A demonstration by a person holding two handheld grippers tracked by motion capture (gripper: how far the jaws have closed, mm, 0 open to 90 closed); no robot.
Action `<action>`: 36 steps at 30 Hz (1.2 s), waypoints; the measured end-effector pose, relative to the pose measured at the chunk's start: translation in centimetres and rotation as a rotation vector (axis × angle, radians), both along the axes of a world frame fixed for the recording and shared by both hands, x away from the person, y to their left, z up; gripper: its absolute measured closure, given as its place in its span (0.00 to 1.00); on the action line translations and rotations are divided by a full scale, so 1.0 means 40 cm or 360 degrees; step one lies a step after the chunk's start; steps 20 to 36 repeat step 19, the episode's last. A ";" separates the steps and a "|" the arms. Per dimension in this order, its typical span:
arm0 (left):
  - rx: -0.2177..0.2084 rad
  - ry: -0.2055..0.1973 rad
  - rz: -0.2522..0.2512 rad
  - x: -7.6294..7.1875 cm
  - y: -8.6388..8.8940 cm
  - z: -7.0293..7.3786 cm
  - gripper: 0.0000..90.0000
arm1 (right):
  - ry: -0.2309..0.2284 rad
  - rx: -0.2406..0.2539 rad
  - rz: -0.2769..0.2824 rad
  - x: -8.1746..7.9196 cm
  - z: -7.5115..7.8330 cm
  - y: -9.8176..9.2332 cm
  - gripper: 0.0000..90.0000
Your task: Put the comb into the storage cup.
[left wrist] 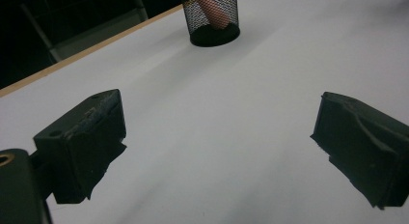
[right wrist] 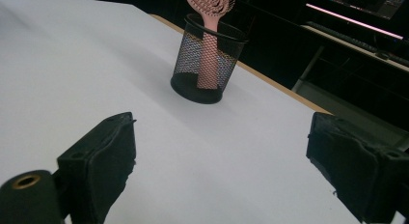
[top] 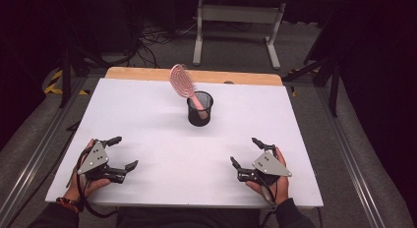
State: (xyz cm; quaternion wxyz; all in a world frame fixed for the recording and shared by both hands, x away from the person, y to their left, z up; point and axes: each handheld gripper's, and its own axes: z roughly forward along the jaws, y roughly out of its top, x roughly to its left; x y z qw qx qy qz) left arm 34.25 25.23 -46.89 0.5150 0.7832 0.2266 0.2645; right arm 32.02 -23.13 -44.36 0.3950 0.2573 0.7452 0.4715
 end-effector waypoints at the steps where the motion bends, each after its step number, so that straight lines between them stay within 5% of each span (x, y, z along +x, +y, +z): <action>1: 0.0003 -0.0001 0.0003 0.000 -0.001 0.000 0.06 | 0.0003 -0.0003 0.0002 0.000 0.000 0.001 0.12; 36: 0.0015 0.0013 -0.0002 0.003 -0.010 -0.003 0.06 | 0.0010 0.0005 -0.0021 0.003 -0.002 -0.003 0.12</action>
